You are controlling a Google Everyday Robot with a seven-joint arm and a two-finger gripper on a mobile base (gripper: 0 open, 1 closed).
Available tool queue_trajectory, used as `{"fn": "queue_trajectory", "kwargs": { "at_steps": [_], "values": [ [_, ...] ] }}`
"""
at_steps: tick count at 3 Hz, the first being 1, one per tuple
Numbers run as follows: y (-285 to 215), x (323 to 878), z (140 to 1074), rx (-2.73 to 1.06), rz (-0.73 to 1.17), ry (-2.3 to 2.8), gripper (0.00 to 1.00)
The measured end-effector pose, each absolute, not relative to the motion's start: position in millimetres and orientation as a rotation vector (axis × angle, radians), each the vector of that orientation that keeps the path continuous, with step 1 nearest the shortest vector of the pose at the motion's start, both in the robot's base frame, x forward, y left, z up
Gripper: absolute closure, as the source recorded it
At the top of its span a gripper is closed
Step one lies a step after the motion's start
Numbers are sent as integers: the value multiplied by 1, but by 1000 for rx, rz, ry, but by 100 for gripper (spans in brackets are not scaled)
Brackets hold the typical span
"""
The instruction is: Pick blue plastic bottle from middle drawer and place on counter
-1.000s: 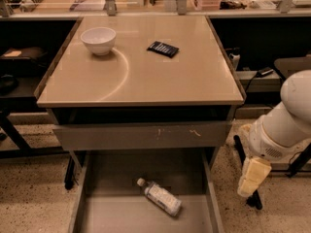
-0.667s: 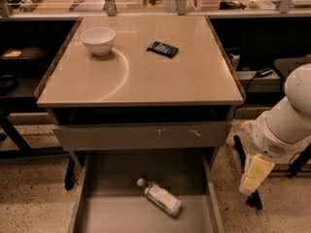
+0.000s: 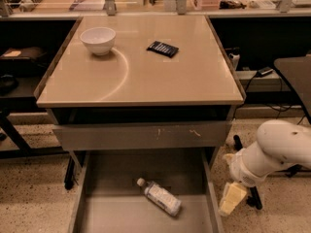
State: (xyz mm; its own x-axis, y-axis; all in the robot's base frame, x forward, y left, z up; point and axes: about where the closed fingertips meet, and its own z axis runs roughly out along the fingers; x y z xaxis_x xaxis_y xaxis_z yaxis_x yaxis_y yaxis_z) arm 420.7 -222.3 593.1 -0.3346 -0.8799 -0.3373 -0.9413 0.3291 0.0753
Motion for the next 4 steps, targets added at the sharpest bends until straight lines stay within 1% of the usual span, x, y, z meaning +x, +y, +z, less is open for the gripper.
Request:
{"fn": "queue_trajectory", "kwargs": {
  "at_steps": [1,3,4],
  "values": [
    [-211,430,528,-1631,448,2357,0],
    [-207,428,502,-1576,500,2344,0],
    [-185,427,472,-1476,574,2258,0]
  ]
}}
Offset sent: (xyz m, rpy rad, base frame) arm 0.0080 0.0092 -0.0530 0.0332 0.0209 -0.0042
